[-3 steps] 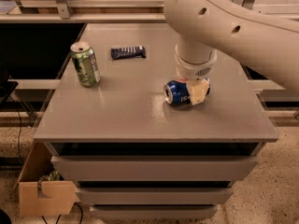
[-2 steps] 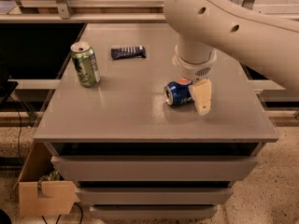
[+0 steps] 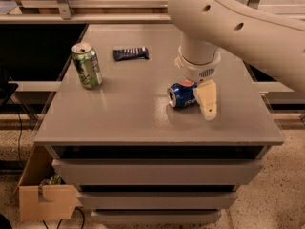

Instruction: Knock pepsi can over

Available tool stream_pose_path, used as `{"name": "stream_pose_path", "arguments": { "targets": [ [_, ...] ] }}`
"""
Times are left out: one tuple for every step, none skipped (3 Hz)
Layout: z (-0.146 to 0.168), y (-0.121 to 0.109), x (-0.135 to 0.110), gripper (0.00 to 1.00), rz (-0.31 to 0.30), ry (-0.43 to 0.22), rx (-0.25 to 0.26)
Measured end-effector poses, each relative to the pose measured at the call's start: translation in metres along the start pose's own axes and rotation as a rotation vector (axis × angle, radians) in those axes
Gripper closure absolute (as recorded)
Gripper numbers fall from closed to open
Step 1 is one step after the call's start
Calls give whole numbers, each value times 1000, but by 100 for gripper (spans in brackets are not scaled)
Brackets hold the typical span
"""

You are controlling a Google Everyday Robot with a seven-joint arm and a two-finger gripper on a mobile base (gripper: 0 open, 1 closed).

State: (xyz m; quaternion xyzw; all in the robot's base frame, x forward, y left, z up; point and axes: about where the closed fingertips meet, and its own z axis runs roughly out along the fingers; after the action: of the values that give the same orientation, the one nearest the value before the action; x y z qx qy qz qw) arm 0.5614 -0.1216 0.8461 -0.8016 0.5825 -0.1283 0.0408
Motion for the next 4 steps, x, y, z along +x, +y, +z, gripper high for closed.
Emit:
{"name": "stream_pose_path", "arguments": {
  "targets": [
    [1,-2,5,0,17,-22,-19],
    [3,-7,20,0,54,-37,-36],
    [5,-12,32,0,84,-42,-52],
    [3,-16,42,0,106,-36,-56]
  ]
}}
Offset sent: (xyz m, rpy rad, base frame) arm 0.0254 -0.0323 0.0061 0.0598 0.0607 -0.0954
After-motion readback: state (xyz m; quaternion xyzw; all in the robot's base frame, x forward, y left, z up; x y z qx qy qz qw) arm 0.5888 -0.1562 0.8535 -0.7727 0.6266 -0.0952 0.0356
